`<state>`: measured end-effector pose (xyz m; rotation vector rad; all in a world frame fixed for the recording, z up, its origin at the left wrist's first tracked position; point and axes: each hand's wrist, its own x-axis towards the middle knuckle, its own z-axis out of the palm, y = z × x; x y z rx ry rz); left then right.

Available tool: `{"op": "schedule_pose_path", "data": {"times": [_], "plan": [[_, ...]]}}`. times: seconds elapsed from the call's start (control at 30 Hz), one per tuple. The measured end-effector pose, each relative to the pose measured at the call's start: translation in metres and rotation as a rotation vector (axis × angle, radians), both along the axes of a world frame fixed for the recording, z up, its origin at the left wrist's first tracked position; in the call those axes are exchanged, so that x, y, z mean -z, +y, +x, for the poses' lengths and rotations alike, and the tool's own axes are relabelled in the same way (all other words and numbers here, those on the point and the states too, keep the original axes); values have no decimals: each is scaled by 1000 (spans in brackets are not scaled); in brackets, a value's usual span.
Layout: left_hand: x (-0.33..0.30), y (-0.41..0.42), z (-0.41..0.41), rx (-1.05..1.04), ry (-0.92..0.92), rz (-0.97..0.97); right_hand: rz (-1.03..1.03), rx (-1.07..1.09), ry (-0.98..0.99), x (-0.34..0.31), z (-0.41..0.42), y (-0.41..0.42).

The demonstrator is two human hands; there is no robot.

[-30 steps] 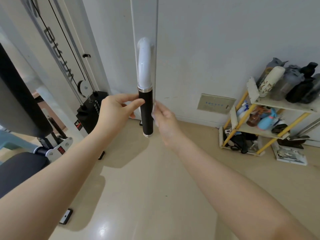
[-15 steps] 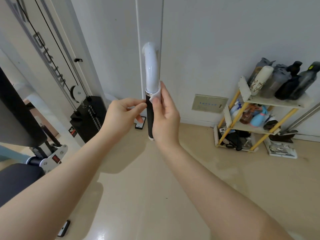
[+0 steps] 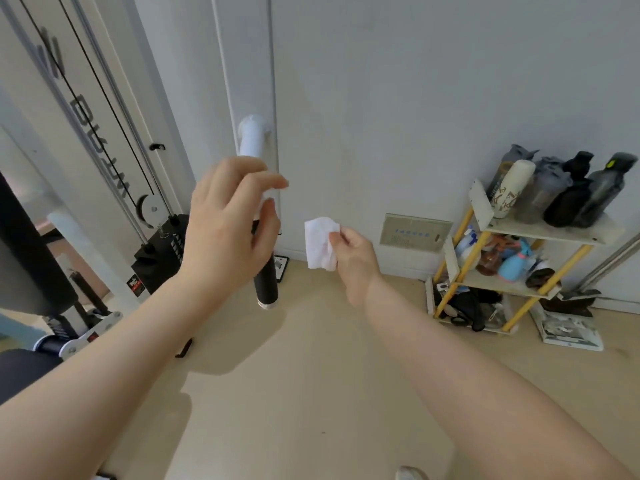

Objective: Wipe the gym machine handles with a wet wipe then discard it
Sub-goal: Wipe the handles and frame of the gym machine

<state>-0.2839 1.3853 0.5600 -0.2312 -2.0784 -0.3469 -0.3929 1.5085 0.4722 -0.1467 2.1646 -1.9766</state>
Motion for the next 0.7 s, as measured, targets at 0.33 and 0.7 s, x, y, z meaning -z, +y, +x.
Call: {"op": "schedule_pose_path", "data": {"times": [0.33, 0.7], "plan": [[7, 54, -104, -587, -260, -603, 135, -318, -21, -28, -110, 26], [-25, 53, -116, -975, -527, -817, 68, -595, 645, -58, -159, -43]]}}
